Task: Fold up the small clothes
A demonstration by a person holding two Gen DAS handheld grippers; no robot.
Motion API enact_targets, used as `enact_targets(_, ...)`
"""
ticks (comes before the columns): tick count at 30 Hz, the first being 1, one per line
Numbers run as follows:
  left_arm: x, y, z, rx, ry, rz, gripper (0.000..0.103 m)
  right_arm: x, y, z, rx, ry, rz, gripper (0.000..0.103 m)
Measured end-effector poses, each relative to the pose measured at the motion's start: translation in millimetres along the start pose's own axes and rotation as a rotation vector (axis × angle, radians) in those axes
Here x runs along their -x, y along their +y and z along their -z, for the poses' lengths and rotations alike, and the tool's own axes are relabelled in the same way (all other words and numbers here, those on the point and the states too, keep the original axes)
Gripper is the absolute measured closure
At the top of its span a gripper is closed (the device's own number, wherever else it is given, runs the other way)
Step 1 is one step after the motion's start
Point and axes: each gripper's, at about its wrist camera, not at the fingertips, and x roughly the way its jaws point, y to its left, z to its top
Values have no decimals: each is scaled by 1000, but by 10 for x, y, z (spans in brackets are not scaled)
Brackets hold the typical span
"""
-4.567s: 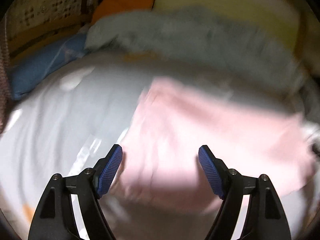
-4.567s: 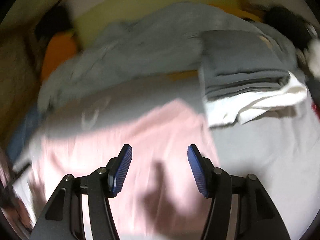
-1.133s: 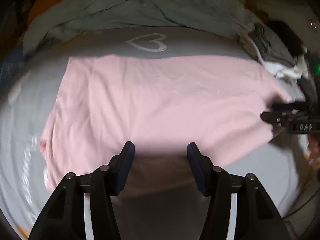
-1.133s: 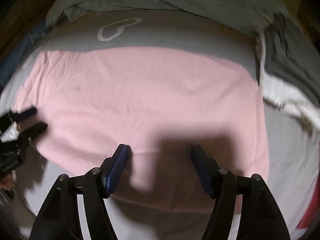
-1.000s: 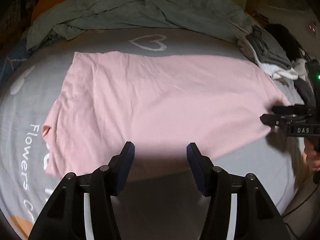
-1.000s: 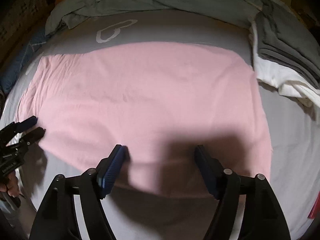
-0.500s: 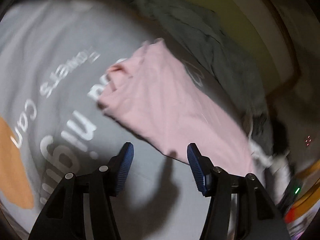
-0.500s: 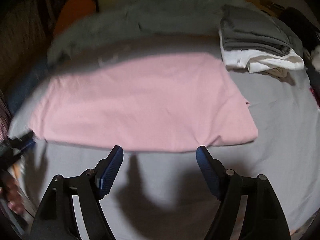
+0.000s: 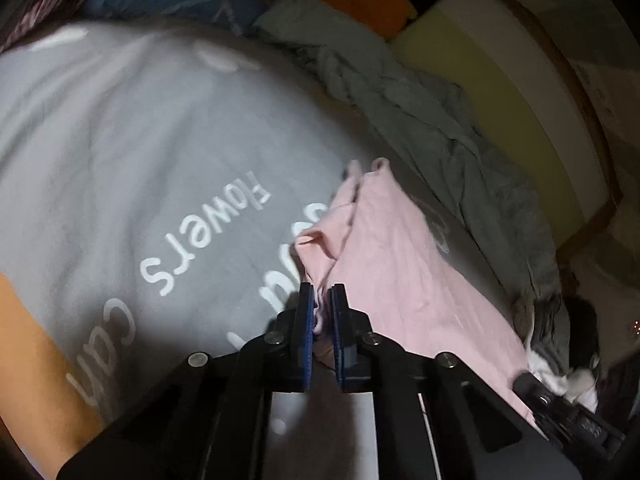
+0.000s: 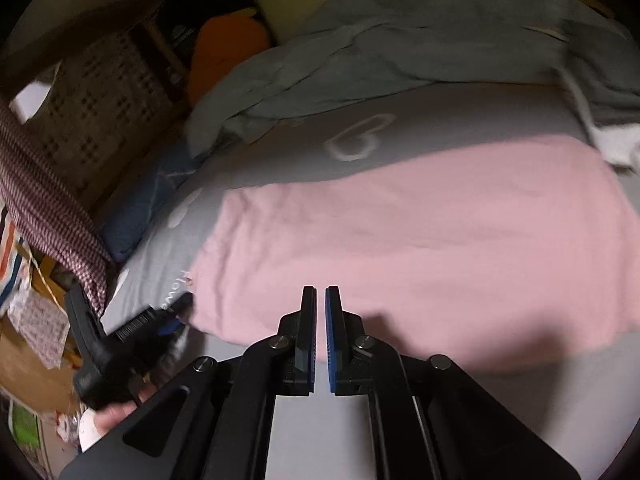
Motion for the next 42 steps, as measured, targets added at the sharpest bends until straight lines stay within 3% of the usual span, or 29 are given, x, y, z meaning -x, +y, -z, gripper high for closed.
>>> enact_targets(2, 71, -79, -14, -52, -35, -4, 97, -227, 166, -3, 47, 55, 11, 99)
enact_targets(6, 148, -80, -134, -32, -50, 37, 98, -568, 255, 209, 94, 150, 38, 99)
enact_targets(8, 94, -23, -150, 0, -12, -5, 97, -601, 209, 343, 64, 166, 24, 99)
enact_targets(10, -3, 50, -117, 50, 40, -95, 92, -544, 183, 373, 42, 165, -9, 99)
enact_targets(13, 47, 217, -38, 146, 21, -64, 92, -482, 159, 266, 19, 163, -61, 99)
enact_targets(19, -7, -124, 40, -97, 24, -237, 91, -660, 228, -482, -5, 146, -42, 99)
enact_targets(21, -24, -143, 59, -112, 26, -251, 91, -895, 236, -753, -44, 185, -40, 99)
enact_targets(24, -34, -136, 57, -119, 33, -250, 91, -1244, 200, -1008, -98, 260, 81, 99)
enact_targets(26, -21, -130, 40, -125, 42, -246, 91, -1432, 156, -1117, -128, 313, 94, 99)
enact_targets(28, 96, -147, -3, -104, 57, -219, 92, -1544, 125, -1159, -153, 387, 100, 99)
enact_targets(29, 221, -244, -57, -131, 55, -151, 92, -1534, 115, -1151, -166, 410, 115, 99)
enact_targets(30, 356, -392, -130, -205, 19, -93, 91, -1477, 129, -1120, -169, 425, 97, 99)
enact_targets(32, 540, -785, -204, -392, -56, -66, 91, -1273, 206, -988, -137, 427, 31, 99)
enact_targets(33, 520, -891, -253, -406, -27, -13, 91, -1181, 245, -901, -110, 430, 40, 99)
enact_targets(35, 278, -941, -303, -339, 128, 155, 91, -1047, 287, -744, -89, 434, 35, 99)
enact_targets(37, -71, -975, -202, -314, 270, 228, 91, -976, 289, -656, -101, 443, 19, 99)
enact_targets(40, -413, -969, 12, -306, 374, 241, 91, -923, 294, -669, -82, 426, 32, 99)
enact_targets(42, -549, -945, 142, -309, 411, 195, 91, -964, 258, -716, -78, 431, 42, 99)
